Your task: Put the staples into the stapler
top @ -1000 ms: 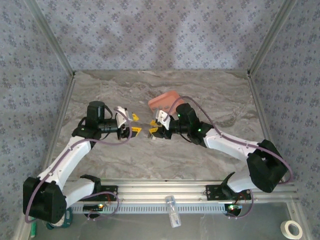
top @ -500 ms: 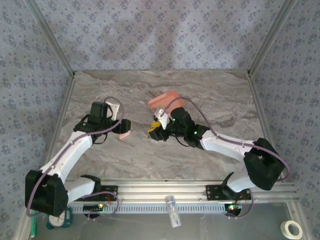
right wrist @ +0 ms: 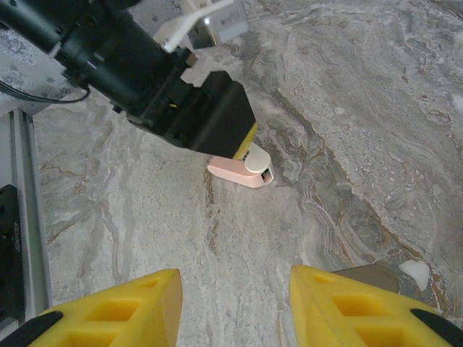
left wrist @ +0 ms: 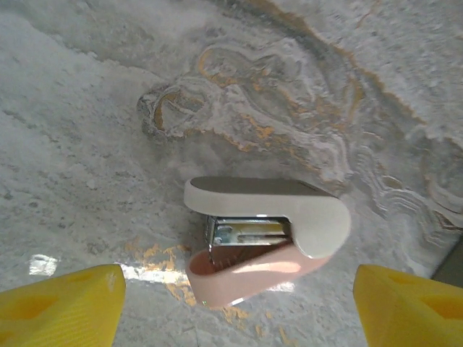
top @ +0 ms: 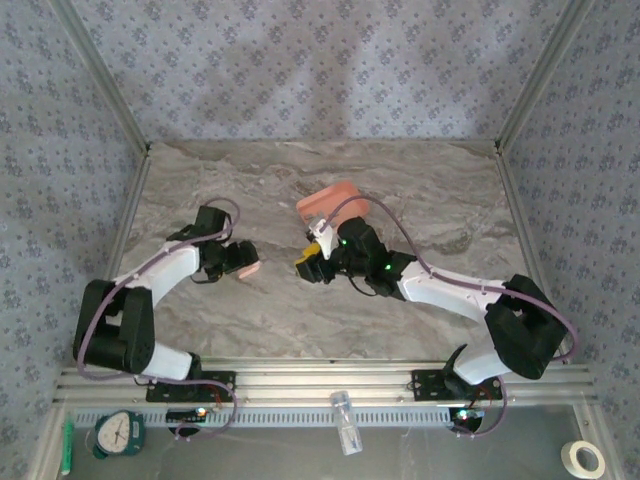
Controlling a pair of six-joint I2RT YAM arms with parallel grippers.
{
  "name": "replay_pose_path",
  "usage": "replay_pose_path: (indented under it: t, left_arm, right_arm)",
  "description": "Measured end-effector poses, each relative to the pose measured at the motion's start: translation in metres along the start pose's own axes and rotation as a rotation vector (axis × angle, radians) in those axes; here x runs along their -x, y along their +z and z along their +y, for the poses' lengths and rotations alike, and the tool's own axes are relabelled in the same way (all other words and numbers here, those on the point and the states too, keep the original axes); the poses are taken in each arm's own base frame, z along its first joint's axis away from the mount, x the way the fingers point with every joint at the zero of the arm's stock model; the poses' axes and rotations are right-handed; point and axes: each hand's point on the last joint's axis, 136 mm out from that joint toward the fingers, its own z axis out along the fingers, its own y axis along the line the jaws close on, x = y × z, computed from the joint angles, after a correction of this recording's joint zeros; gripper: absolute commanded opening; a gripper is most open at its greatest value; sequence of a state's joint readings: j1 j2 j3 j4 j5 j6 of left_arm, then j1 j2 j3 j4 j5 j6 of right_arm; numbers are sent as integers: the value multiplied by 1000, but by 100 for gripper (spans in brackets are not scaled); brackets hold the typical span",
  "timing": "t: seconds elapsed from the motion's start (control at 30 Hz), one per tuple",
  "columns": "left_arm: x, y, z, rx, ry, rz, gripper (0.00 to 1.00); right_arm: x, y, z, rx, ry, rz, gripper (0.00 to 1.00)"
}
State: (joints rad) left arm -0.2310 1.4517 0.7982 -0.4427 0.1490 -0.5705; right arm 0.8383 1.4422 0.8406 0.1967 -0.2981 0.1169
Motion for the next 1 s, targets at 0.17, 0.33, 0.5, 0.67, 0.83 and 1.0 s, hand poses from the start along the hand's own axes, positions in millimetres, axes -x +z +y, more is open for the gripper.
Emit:
replay_pose_path:
  t: [0.17,0.33,0.5,0.67,0.83,1.0]
  left_arm:
    - [1,17,1,14,-9,37,82]
    - [16,23,-16,-13,33,21,81]
    - [24,32,-40,-57,104,30,78]
    - [26,37,-70,-136,189,58,77]
    - [25,26,-81,-157,284,57,82]
    - [22,5,-73,-115,247,49,85]
  right_arm:
    - [0,0,0,0,-1,0,46]
    - [0,0,-1,-4,-1,0,46]
    - [0,0,-2,-10,-1,0,46]
    - [-3,0,-5,-28,3,10,46]
    - [-2,-1,-7,-40,3,7,46]
    - [-2,-1,-8,-50,7,6,46]
